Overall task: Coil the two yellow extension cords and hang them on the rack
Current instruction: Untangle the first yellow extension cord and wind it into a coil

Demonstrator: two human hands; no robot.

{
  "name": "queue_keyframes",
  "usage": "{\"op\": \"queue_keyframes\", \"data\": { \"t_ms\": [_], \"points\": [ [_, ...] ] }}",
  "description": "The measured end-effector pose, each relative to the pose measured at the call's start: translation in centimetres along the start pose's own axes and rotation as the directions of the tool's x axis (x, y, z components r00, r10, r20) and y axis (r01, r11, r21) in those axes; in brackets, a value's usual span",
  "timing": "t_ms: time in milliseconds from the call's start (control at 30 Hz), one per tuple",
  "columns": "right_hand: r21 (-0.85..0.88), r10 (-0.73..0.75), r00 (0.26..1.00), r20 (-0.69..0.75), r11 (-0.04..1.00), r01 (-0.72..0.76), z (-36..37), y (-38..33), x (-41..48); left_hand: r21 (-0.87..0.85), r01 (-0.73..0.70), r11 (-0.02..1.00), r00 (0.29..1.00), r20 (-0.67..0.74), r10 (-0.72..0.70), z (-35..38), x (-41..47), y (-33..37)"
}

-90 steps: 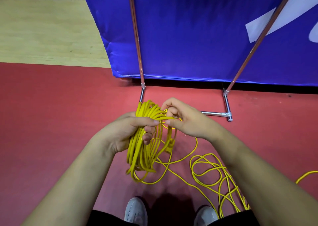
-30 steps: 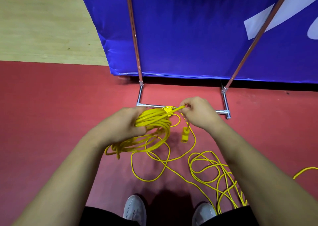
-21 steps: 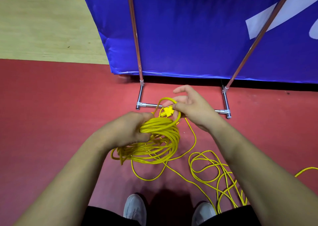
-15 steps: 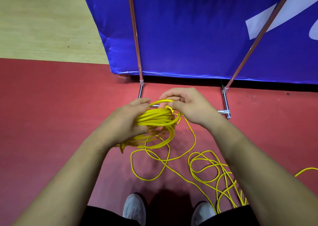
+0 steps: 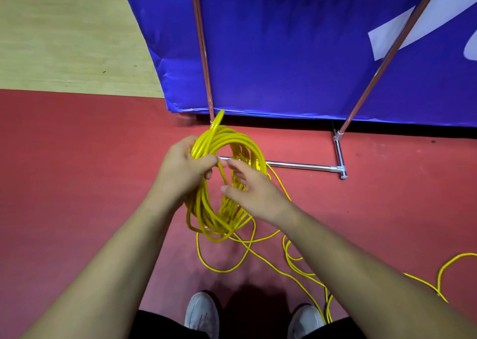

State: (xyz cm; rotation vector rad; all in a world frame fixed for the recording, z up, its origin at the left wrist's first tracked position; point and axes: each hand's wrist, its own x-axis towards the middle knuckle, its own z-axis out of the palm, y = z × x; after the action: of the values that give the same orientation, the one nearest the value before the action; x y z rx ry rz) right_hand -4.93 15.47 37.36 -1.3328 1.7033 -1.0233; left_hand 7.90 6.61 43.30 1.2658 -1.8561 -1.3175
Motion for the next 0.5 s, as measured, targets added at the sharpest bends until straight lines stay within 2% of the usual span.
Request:
{"op": "queue_keyframes", "data": {
  "t_ms": [67, 133, 233, 400, 500],
  "points": [
    [0.038, -0.044, 0.998, 0.051, 0.998, 0.042, 0.5, 0.2, 0.4, -0.01, -0.019, 1.0, 0.999, 0.047, 0.02, 0.3, -0.4, 0.3],
    [0.064, -0.022, 0.994, 0.106, 0.998, 0.015, 0.3, 0.5, 0.5, 0.009, -0.03, 1.0, 0.998, 0.062, 0.029, 0.4, -0.6, 0.2],
    [0.109, 0.005, 0.99, 0.138, 0.994, -0.02, 0.2, 0.9, 0.2, 0.116, -0.055, 0.992, 0.998, 0.036, 0.051, -0.1, -0.3, -0.5],
    [0.294, -0.05, 0.999, -0.015, 0.954, 0.052, -0.3, -0.7, 0.1, 0.394, -0.182, 0.901, 0.981, 0.01, 0.194, -1.5, 0.9, -1.1],
    [0.498, 0.004, 1.0, -0.012, 0.867, 0.002, -0.7, -1.8, 0.5, 0.546, -0.177, 0.819, 0.977, -0.005, 0.214, -1.8, 1.4, -1.3]
  ]
}}
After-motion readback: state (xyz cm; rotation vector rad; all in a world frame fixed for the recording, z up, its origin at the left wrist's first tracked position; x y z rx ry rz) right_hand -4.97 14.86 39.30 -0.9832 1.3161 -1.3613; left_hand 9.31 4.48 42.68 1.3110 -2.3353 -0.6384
